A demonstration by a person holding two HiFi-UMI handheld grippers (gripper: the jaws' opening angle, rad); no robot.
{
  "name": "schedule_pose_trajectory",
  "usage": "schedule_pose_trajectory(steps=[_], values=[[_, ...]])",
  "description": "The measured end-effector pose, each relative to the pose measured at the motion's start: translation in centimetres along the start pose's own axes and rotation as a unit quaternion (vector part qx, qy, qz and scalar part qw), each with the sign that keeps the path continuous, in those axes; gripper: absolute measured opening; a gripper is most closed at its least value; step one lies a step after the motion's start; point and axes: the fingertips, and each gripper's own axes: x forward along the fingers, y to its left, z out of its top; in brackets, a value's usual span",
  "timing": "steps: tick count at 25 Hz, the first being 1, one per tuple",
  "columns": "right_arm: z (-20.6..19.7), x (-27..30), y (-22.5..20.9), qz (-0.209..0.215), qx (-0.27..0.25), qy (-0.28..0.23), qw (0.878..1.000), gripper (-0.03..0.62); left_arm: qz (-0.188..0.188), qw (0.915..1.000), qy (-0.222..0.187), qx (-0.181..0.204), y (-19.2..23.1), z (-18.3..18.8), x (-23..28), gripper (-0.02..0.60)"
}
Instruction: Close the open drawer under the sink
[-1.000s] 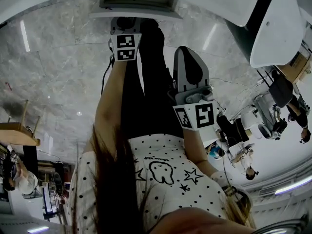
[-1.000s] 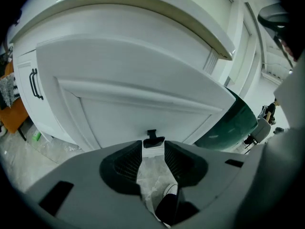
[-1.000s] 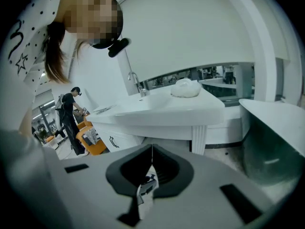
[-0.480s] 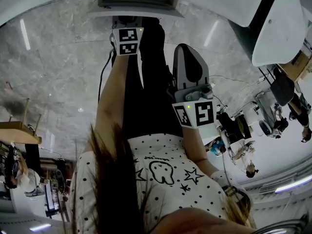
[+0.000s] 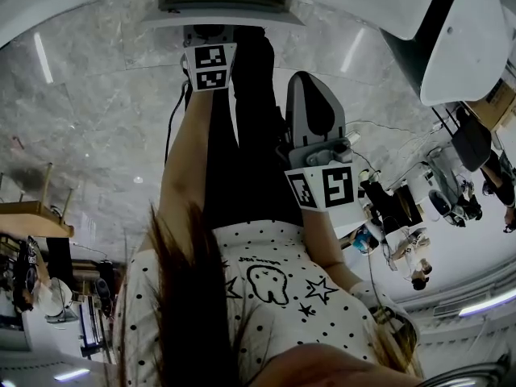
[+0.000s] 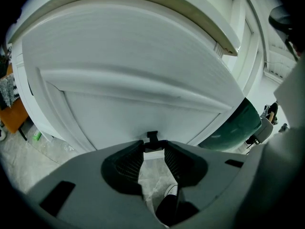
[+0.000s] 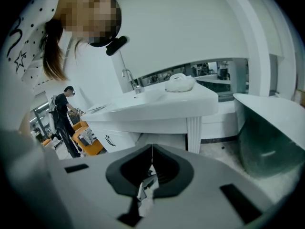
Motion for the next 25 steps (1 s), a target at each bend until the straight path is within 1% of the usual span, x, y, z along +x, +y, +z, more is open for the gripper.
schedule_pose_trajectory(steps=[5,10,15,25], values=[[-0.6,0.4,-0.1,-0.005,0.003,0.003,1.000,0.014,-0.003,1.0000,0.004,-0.005,0.2,-0.6,0.3,0.137],[-0.3,0.5,-0.3,-0.007,0.005,0.004,1.000,0.014,-0.008,1.0000,0.004,-0.001,0.1,-0.4,0.2,0.137],[-0.3,0.8,-0.3,-0.008,0.006,0.006,1.000,0.014,-0.010,0.9999,0.003,-0.006,0.3,-0.3,0.2,0.137],[-0.2,1.2,-0.4,-0.010,0.010,0.007,1.000,0.014,-0.013,0.9999,0.008,-0.003,0.4,-0.2,0.4,0.137]])
